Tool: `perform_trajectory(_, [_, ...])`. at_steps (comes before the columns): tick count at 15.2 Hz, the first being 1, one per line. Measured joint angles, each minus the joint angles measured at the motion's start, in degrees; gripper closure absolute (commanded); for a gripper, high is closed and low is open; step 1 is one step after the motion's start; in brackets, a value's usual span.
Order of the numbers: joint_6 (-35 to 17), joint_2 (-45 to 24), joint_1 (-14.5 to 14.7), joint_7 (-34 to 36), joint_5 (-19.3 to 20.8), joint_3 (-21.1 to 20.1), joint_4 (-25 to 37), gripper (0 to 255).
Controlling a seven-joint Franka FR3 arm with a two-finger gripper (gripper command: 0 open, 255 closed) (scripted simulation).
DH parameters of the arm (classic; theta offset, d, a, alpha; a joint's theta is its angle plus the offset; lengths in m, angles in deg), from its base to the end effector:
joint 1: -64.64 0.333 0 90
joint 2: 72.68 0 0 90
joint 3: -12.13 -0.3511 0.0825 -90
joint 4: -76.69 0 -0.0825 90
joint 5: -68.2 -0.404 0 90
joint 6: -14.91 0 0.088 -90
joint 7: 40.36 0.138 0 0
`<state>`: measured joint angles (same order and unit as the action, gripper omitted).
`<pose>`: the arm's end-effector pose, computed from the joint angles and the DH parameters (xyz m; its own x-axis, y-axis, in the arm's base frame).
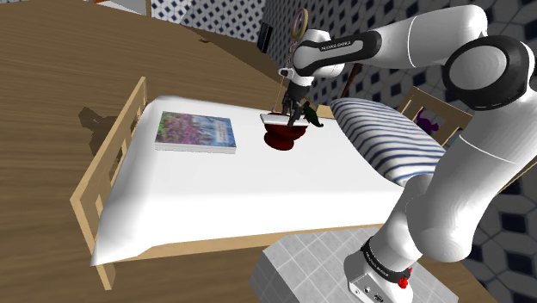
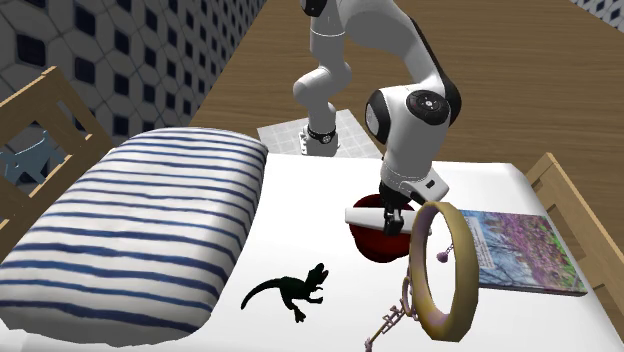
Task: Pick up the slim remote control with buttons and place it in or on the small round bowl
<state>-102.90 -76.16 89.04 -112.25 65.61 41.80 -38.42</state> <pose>0.5815 -0.0468 0.4229 0.4156 0.9095 0.0076 0.9096 -0.4155 -0.0082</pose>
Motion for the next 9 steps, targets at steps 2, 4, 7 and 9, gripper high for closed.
perform_trajectory(2, [0.0,0.0,0.0,0.0,0.0,0.0,0.0,0])
perform_trajectory(4, [0.0,0.0,0.0,0.0,0.0,0.0,0.0,0])
perform_trajectory(7, [2.2,0.6,0.0,0.2,0.4,0.1,1.7,0])
perform_trajectory(9, [5.3,1.7,0.1,0.7,1.0,0.0,4.0,0])
